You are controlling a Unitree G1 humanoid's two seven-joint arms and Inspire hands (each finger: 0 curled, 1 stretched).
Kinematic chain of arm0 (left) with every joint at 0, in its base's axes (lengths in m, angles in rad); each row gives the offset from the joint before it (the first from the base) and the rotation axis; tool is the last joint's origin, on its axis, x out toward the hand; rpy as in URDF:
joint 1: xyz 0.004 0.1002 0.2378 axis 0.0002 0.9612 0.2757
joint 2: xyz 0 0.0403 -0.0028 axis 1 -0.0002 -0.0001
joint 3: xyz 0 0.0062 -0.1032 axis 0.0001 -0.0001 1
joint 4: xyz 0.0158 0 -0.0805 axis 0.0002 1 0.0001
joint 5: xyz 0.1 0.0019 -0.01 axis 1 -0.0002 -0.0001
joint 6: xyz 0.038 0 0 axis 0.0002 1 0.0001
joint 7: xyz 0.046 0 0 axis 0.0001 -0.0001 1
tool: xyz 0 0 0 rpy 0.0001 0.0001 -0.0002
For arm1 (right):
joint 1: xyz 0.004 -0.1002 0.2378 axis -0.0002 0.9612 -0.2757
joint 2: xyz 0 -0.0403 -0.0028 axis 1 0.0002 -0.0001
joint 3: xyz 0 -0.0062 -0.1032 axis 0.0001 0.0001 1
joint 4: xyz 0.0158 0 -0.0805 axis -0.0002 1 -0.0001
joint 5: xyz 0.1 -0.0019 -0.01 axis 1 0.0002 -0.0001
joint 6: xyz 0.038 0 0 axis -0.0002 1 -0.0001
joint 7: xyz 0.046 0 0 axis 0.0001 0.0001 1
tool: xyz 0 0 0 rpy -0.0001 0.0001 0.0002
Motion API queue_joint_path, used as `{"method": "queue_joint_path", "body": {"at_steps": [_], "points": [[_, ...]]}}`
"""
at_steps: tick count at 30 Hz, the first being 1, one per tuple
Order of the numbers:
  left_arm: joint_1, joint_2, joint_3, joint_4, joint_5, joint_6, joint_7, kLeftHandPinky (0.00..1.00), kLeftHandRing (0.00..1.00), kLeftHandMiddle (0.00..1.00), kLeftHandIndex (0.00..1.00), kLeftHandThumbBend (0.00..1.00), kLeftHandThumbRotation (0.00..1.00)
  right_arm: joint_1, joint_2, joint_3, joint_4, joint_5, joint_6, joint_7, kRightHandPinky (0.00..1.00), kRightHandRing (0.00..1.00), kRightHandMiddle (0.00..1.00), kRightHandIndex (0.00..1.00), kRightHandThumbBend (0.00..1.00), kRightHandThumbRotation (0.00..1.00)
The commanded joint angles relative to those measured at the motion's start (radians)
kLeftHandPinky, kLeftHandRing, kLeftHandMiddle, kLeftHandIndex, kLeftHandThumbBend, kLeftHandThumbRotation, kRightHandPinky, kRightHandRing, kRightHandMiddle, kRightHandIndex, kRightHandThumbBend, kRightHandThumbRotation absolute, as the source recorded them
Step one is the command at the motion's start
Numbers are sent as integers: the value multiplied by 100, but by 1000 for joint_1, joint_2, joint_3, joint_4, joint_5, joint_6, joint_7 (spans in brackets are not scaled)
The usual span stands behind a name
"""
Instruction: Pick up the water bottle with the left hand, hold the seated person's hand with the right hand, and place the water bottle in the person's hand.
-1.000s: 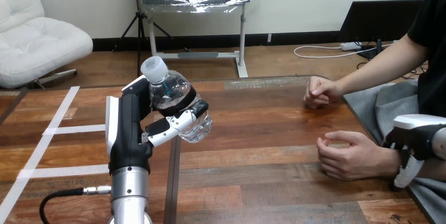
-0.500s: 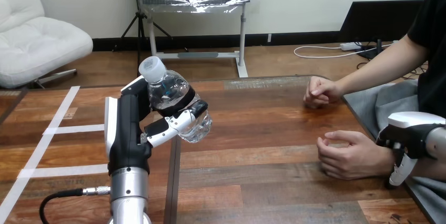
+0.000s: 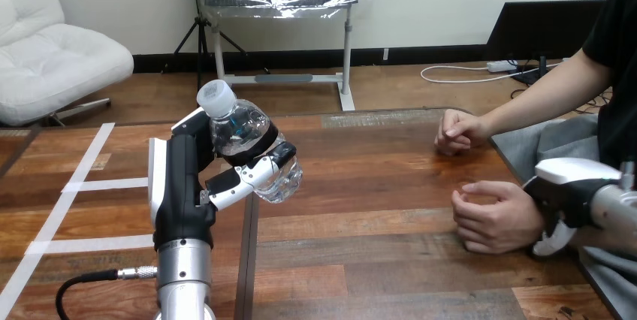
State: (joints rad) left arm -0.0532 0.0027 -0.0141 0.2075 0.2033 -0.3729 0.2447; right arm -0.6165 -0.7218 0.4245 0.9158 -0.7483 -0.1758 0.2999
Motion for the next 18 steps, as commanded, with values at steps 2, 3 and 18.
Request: {"method": "queue_joint_path", "body": {"at_steps": [2,3,18], "points": [[-51,6,9,-23,-5,-25,1,46,44,43,51,59,0,17,56,23,30,11,-20,-32,57,66,77,70,70,0],[-51,6,9,-25,-3,-24,2,46,44,43,51,59,0,22,57,21,31,11,-25,-50,56,66,77,70,70,0],[-49,6,12,-41,-7,-6,-2,44,44,43,51,60,0,47,71,41,43,-6,-42,-165,49,59,72,68,73,0]]}}
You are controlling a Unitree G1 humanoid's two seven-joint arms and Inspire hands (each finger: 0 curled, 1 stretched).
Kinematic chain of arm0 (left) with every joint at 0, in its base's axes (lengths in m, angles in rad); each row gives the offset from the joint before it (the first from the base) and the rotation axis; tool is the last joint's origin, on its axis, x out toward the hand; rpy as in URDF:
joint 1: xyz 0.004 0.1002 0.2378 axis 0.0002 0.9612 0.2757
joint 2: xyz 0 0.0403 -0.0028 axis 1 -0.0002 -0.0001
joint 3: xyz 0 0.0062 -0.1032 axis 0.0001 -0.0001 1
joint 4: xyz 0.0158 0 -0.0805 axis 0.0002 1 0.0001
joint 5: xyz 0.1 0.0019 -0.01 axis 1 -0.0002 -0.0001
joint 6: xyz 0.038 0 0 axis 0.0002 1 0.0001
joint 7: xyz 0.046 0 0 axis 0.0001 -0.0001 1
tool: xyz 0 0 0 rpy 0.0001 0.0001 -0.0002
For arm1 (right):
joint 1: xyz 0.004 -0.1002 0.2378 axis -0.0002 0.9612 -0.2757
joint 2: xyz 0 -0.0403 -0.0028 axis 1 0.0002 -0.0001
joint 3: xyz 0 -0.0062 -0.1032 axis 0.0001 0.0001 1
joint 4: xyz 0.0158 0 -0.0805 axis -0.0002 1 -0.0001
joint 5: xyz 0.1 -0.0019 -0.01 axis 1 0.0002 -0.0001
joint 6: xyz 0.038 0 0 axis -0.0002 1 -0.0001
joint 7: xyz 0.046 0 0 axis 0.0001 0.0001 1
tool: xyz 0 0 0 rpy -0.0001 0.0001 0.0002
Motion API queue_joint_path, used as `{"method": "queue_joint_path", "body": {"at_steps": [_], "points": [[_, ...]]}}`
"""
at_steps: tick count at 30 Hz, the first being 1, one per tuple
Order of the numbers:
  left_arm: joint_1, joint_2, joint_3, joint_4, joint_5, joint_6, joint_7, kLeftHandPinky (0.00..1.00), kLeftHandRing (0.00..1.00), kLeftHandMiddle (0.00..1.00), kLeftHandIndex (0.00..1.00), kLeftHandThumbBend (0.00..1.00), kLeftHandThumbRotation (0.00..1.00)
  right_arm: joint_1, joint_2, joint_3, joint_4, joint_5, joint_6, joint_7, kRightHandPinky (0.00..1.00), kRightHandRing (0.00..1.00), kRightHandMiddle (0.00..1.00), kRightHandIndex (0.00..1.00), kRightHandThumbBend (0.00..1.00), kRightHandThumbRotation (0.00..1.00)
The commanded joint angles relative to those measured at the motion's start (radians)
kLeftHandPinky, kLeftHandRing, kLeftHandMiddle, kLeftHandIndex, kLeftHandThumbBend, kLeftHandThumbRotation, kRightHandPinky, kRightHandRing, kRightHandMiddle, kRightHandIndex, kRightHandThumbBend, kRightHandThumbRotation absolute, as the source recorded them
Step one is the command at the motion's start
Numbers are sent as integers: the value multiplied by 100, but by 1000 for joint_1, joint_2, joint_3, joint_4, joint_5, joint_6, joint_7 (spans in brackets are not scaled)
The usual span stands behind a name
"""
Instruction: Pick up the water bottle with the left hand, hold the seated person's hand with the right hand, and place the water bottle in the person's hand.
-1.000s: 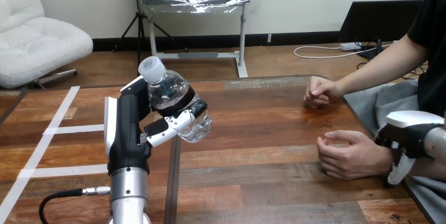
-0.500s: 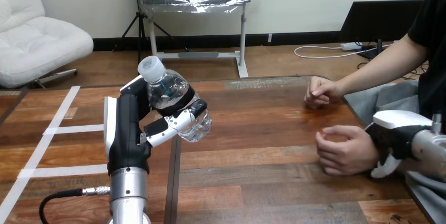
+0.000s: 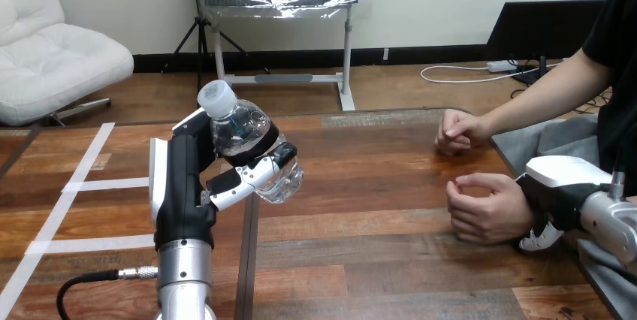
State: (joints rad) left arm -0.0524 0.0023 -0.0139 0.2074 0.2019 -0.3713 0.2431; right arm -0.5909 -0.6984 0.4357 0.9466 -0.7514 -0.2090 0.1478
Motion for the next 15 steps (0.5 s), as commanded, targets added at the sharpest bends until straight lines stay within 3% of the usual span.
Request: {"method": "queue_joint_path", "body": {"at_steps": [1,15], "points": [[-49,5,13,-42,-7,-6,-1,43,43,43,51,60,0,22,49,31,13,-3,-6,-11,48,59,72,67,72,0],[-50,8,19,-41,-11,-12,-5,40,41,43,51,60,0,25,58,31,33,4,-3,-18,46,57,70,66,69,0]]}}
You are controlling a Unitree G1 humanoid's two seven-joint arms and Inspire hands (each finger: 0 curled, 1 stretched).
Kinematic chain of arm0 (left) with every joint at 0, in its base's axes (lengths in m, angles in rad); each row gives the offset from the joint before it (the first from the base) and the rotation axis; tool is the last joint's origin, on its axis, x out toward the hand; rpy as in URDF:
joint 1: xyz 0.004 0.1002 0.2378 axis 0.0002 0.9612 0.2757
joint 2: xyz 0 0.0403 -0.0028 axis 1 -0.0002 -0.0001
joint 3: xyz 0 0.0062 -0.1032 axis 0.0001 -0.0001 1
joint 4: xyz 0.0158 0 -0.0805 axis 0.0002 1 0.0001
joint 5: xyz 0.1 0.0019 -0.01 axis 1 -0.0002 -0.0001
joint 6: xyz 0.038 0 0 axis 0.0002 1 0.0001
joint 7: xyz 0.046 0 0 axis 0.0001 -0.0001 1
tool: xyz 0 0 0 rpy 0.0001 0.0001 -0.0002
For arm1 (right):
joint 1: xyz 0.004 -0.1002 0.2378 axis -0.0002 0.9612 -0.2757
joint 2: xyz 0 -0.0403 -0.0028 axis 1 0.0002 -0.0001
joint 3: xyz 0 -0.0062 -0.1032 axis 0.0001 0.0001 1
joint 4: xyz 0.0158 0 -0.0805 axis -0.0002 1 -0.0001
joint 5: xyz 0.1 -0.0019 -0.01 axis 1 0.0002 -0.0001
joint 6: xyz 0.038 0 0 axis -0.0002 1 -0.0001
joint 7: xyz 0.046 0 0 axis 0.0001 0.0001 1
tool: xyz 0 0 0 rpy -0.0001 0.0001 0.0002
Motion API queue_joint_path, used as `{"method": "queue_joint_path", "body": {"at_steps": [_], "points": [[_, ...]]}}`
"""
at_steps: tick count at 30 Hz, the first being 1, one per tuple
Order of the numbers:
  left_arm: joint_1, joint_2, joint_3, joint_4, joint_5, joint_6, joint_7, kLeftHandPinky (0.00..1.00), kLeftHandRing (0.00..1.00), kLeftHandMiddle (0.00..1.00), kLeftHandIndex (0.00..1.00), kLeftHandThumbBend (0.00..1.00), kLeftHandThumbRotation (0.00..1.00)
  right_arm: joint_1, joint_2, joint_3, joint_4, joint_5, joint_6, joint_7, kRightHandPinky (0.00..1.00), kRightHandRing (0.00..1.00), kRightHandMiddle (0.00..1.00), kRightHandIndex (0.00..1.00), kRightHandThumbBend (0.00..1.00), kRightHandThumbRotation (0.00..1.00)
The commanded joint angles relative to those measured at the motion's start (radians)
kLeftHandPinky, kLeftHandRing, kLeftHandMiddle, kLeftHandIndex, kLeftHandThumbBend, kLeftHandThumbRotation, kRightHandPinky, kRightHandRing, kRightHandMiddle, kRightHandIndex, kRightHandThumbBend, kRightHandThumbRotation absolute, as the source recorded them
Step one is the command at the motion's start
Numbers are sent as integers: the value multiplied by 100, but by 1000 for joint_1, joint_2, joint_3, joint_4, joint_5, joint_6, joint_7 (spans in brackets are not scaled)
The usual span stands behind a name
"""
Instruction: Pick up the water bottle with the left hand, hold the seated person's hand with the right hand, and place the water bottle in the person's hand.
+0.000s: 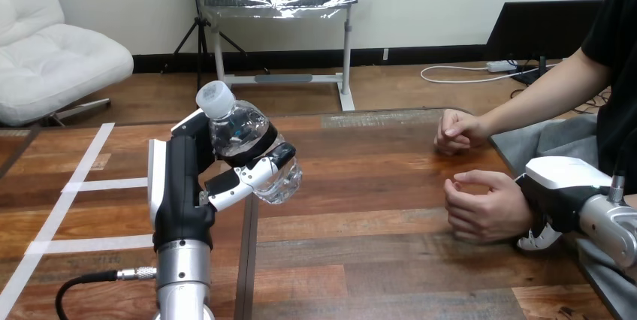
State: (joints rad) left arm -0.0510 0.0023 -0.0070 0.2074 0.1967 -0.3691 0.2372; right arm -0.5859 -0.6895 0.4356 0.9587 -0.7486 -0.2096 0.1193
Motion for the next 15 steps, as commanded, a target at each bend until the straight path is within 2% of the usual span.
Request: {"method": "queue_joint_path", "body": {"at_steps": [1,8,11,15], "points": [[-51,8,12,-42,-5,-13,1,40,42,43,51,60,0,21,49,31,20,1,-2,9,46,57,70,66,69,0],[-50,6,16,-38,-8,-13,-4,41,42,43,51,60,0,21,42,38,16,-12,-1,-1,46,56,70,67,71,0],[-51,8,18,-33,-6,-18,-6,41,42,43,51,60,0,20,40,39,12,-16,12,6,47,56,70,67,71,0],[-52,8,20,-30,-9,-19,-10,41,42,43,51,60,0,14,35,61,4,-47,43,10,47,57,70,67,71,0]]}}
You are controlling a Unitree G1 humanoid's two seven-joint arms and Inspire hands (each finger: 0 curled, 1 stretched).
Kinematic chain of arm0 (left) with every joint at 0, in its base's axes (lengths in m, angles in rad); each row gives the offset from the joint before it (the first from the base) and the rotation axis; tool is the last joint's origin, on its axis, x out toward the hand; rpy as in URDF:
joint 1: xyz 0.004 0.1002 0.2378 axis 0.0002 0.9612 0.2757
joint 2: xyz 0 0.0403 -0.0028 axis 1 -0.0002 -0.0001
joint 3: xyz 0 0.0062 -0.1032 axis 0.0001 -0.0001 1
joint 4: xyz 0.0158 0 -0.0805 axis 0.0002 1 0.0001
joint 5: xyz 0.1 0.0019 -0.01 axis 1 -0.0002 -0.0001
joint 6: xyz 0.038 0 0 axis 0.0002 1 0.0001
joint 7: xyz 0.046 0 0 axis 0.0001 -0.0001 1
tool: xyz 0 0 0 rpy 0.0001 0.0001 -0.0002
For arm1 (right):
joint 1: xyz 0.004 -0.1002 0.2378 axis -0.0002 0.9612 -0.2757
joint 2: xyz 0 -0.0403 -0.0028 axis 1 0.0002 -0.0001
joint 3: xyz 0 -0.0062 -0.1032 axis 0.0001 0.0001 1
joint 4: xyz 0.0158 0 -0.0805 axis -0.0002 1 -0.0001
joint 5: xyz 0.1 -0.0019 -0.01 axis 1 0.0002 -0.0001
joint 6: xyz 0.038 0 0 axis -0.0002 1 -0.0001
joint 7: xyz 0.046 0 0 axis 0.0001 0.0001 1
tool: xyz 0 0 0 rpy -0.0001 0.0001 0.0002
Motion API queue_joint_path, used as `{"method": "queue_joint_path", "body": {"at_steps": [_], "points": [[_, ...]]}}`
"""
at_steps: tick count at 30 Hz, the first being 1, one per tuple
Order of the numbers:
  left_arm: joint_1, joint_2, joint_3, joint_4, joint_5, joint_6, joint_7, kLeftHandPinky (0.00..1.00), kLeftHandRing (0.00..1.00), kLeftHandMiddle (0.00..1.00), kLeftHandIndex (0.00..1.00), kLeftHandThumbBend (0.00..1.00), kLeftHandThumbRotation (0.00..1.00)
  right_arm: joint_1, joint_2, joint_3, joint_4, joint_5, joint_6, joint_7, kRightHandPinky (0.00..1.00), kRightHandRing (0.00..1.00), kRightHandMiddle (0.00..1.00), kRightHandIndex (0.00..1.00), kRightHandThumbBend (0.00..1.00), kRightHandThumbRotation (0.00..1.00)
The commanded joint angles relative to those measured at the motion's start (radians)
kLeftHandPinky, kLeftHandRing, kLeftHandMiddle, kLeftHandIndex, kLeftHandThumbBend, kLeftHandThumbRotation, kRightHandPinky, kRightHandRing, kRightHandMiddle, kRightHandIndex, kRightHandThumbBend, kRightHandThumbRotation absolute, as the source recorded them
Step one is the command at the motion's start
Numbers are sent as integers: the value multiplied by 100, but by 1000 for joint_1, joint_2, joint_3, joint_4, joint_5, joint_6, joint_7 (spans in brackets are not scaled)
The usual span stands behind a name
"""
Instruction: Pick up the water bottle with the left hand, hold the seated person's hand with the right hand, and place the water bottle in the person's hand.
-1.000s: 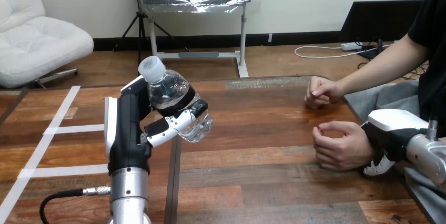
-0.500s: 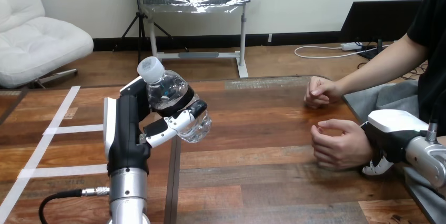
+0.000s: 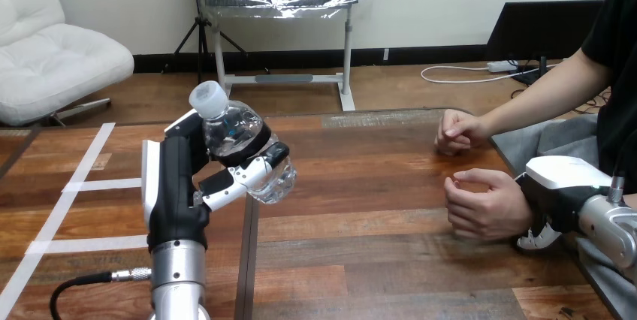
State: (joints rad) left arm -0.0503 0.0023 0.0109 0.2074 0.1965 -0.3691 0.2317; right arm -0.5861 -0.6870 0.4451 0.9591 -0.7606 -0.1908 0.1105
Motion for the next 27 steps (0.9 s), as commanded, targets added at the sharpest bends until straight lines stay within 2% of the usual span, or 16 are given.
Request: {"method": "queue_joint_path", "body": {"at_steps": [1,5,13,27], "points": [[-53,7,3,-30,-10,-19,-5,41,42,43,51,60,0,13,33,55,5,-39,30,18,48,59,72,68,71,0],[-54,4,5,-29,-14,-18,-8,40,42,43,51,61,0,13,33,60,4,-48,50,9,50,62,73,68,72,0],[-55,3,3,-32,-4,-15,-4,41,42,43,51,61,0,15,33,42,-4,-29,101,28,57,69,76,72,73,0],[-59,4,3,-29,-9,-24,-9,39,41,43,51,60,0,35,17,30,-47,-29,174,15,56,67,75,75,72,0]]}}
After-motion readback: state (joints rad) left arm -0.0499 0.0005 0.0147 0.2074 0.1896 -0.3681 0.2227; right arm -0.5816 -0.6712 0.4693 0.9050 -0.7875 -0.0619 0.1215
